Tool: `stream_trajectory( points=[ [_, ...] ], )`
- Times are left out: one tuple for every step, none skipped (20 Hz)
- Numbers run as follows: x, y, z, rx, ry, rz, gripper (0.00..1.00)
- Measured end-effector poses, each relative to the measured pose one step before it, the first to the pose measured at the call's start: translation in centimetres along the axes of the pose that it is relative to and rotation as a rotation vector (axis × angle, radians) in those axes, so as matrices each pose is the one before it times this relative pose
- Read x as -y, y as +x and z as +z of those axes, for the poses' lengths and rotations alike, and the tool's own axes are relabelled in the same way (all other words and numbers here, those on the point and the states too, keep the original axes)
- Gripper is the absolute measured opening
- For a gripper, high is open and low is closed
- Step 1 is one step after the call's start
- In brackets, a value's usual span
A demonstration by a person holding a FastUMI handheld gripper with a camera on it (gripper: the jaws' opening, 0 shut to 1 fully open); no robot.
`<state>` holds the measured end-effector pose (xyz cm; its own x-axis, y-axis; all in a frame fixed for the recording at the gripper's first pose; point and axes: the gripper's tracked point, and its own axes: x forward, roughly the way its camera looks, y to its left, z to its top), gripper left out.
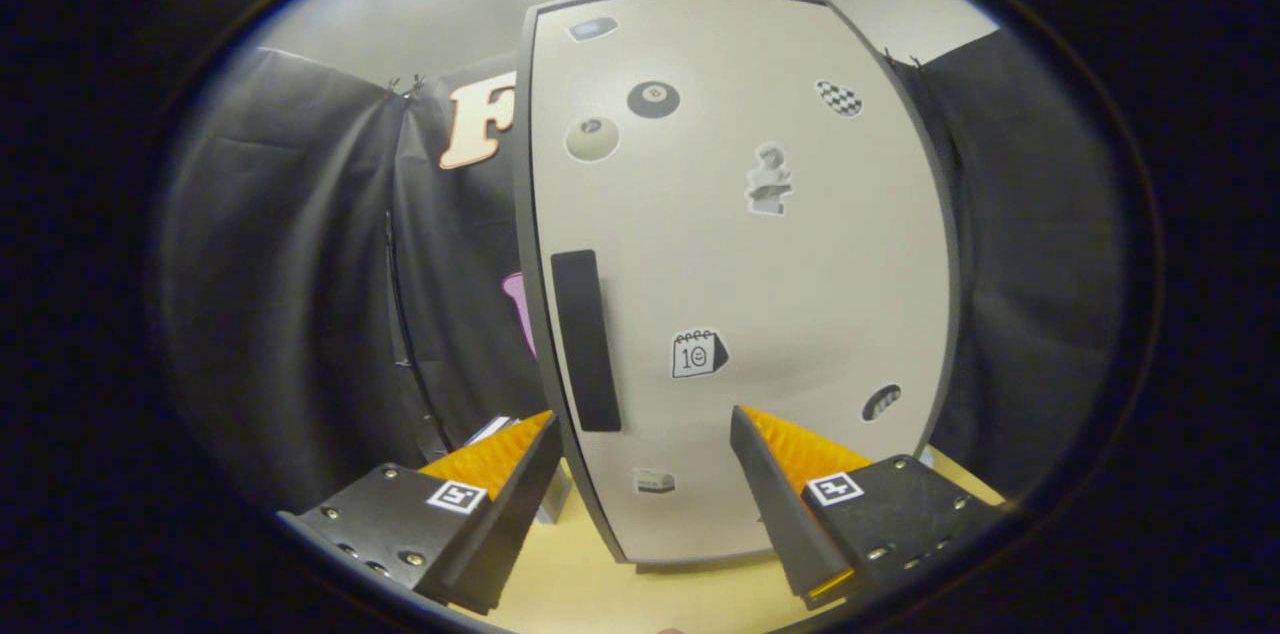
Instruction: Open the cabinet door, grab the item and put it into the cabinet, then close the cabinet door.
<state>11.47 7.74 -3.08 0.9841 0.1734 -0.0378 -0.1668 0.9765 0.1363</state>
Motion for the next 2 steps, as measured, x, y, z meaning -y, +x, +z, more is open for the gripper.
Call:
stream_trajectory(
  points=[
    [0.627,-1.562,-0.084,0.00099,-0.02169,-0.01961,1.00],
    [0.657,-1.510,0.106,0.00191,-0.02231,-0.01816,1.00]
  ],
)
